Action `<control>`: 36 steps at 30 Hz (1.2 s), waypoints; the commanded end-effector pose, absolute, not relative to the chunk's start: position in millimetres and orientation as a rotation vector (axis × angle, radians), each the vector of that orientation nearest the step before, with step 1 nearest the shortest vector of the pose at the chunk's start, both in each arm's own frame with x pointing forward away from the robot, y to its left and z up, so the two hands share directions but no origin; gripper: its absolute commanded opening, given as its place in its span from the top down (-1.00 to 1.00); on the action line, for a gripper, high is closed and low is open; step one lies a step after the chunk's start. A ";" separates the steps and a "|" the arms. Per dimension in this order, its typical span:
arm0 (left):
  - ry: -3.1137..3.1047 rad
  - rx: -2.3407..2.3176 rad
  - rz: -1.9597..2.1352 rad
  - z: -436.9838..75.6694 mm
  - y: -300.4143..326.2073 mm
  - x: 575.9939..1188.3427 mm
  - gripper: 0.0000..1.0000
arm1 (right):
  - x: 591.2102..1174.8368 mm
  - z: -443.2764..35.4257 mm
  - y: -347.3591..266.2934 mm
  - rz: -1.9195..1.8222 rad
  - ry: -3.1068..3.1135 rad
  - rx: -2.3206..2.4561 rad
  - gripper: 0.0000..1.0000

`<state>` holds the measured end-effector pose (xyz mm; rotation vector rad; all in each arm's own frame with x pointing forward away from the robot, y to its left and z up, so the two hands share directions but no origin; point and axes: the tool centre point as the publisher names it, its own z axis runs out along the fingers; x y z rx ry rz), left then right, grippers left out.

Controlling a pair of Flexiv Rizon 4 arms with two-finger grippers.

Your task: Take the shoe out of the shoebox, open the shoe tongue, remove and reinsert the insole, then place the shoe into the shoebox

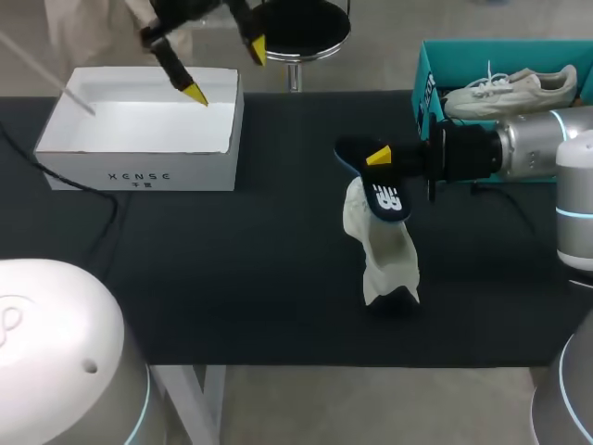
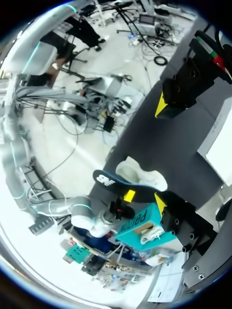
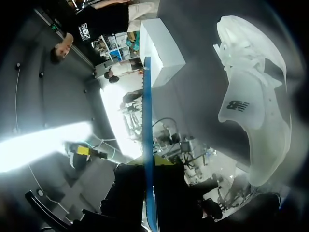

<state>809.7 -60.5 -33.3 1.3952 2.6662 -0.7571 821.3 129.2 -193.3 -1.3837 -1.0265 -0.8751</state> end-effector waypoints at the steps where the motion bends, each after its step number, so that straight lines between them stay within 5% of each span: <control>1: 2.199 0.854 -1.234 -46.6 11.4 783.5 -1.00 | 821.7 -194.1 130.5 -0.875 -1.027 -1.384 1.00; 8: 2.269 0.747 -1.243 -71.4 46.5 781.8 -1.00 | 821.7 -194.1 130.5 -0.875 -1.027 -1.384 1.00; 36: 1.863 0.851 -1.530 -80.5 26.9 755.9 -1.00 | 821.7 -194.1 130.5 -0.875 -1.027 -1.384 1.00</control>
